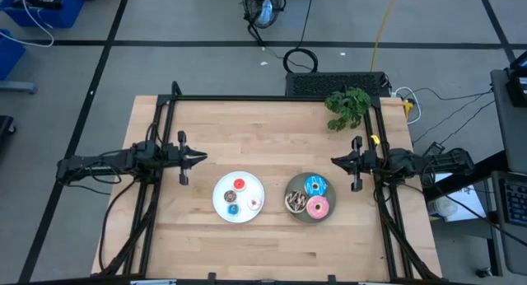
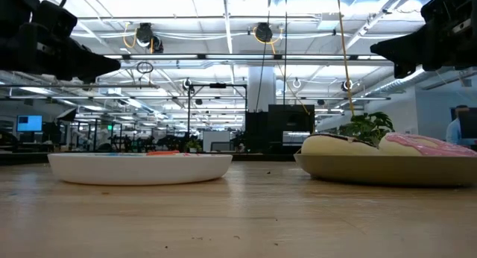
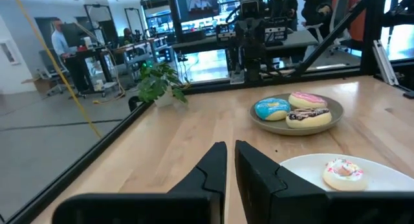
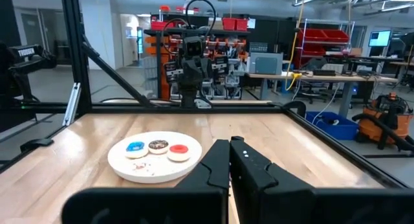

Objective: Pick & Place donuts
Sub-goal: Return to Home Position

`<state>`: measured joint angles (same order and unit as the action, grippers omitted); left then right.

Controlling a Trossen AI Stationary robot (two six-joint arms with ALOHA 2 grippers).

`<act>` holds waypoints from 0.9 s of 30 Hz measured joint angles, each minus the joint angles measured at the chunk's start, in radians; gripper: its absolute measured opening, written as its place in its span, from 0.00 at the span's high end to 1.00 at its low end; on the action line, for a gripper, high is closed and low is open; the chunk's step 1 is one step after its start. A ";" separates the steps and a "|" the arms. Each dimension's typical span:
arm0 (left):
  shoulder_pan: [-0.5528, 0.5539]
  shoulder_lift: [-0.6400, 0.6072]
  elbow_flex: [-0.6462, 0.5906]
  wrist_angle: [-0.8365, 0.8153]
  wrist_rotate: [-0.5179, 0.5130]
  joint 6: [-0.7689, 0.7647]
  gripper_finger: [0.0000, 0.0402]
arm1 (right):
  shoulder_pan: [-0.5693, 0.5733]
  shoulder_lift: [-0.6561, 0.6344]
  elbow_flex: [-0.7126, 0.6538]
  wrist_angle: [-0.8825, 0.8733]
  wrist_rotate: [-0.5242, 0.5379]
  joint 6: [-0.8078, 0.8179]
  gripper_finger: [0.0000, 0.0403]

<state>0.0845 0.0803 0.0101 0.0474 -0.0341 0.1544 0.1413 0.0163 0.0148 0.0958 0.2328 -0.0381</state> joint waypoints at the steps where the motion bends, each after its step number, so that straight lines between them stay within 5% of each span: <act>1: 0.000 0.000 0.000 0.001 0.000 -0.001 0.90 | 0.000 0.000 0.000 0.000 0.000 0.000 1.00; 27: 0.000 0.000 0.000 0.008 0.005 -0.002 0.89 | 0.000 0.000 0.000 0.000 0.000 0.000 1.00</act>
<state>0.0845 0.0799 0.0101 0.0551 -0.0292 0.1524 0.1413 0.0166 0.0147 0.0961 0.2333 -0.0383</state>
